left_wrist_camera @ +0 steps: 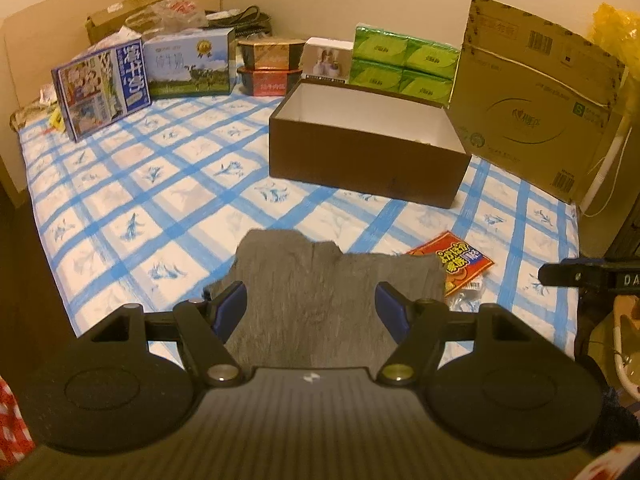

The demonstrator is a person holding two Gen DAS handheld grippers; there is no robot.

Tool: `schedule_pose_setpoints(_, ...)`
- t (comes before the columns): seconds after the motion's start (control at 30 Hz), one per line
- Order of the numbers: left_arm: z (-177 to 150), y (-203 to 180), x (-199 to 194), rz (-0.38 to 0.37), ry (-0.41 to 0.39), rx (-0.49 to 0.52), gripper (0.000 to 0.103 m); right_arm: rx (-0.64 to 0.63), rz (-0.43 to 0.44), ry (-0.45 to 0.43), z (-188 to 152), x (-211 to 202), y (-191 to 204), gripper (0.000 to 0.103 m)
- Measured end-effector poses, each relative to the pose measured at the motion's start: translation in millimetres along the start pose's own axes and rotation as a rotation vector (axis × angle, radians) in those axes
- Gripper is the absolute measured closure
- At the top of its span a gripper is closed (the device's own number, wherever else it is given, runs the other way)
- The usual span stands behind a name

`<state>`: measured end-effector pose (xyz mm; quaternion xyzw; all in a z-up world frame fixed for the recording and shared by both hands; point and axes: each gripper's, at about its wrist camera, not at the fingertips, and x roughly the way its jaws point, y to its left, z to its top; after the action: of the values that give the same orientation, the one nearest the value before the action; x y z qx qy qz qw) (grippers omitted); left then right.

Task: Organize soft objects
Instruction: 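Close the left tool on the grey cloth edge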

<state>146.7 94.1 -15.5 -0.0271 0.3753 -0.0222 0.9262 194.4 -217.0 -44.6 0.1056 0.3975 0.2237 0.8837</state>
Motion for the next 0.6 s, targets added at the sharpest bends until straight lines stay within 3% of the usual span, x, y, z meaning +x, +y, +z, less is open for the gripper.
schedule_pose_setpoints(0.3,-27.4,16.2,11.2,0.008,0.05,-0.086,0.034,0.026,-0.019,0.062,-15.9,15.8,-5.7,0.028)
schedule_pose_setpoints(0.6,-48.6,45.5,39.7,0.069,0.107,-0.172,0.034,0.043,-0.032,0.105,-21.5,31.6,-9.3,0.028)
